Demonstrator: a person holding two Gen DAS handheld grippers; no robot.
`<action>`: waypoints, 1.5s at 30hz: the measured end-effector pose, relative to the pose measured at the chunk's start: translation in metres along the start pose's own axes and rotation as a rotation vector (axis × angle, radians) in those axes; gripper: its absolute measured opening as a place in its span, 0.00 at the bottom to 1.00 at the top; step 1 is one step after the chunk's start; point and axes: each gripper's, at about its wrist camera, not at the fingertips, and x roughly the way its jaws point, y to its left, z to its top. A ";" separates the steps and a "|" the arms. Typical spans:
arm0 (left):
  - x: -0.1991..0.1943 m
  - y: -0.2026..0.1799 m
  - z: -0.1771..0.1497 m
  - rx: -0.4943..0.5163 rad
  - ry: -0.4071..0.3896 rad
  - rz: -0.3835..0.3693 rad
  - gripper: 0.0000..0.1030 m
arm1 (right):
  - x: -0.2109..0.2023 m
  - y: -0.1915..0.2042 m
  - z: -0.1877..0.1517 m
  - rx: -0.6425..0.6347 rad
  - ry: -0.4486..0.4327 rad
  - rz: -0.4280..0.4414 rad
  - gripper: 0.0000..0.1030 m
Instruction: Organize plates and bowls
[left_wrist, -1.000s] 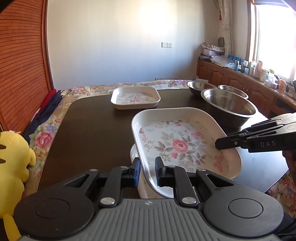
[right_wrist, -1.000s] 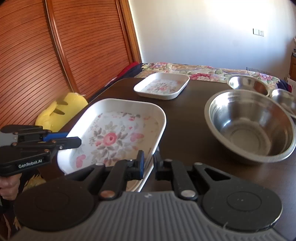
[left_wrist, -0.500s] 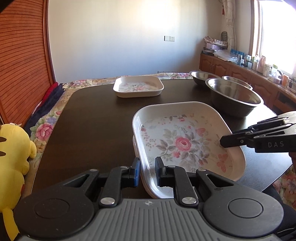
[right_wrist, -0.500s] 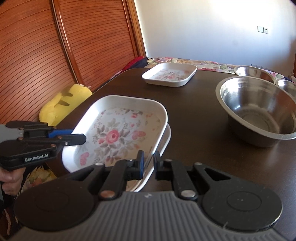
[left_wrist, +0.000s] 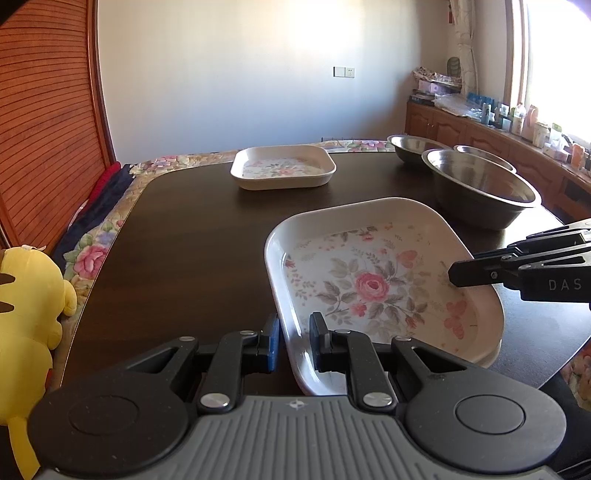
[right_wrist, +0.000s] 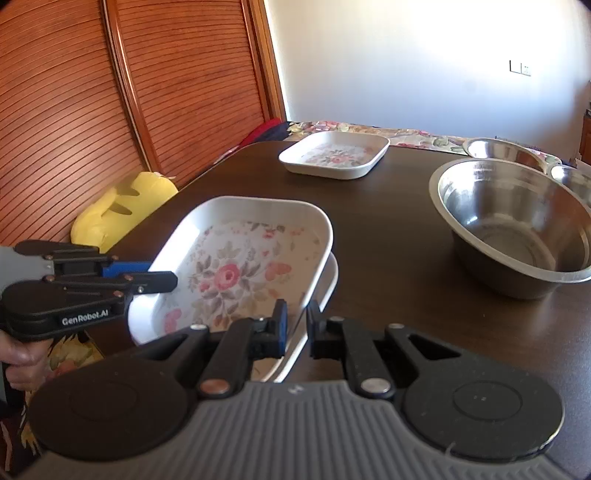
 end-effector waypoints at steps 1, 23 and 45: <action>0.001 0.000 0.000 0.000 0.001 0.000 0.17 | 0.001 0.000 0.000 0.001 -0.003 -0.002 0.12; -0.007 0.013 0.007 -0.043 -0.041 0.014 0.41 | -0.012 -0.004 0.000 -0.004 -0.037 -0.006 0.21; -0.016 0.017 0.040 -0.053 -0.085 0.008 1.00 | -0.015 -0.011 0.011 0.000 -0.077 -0.038 0.21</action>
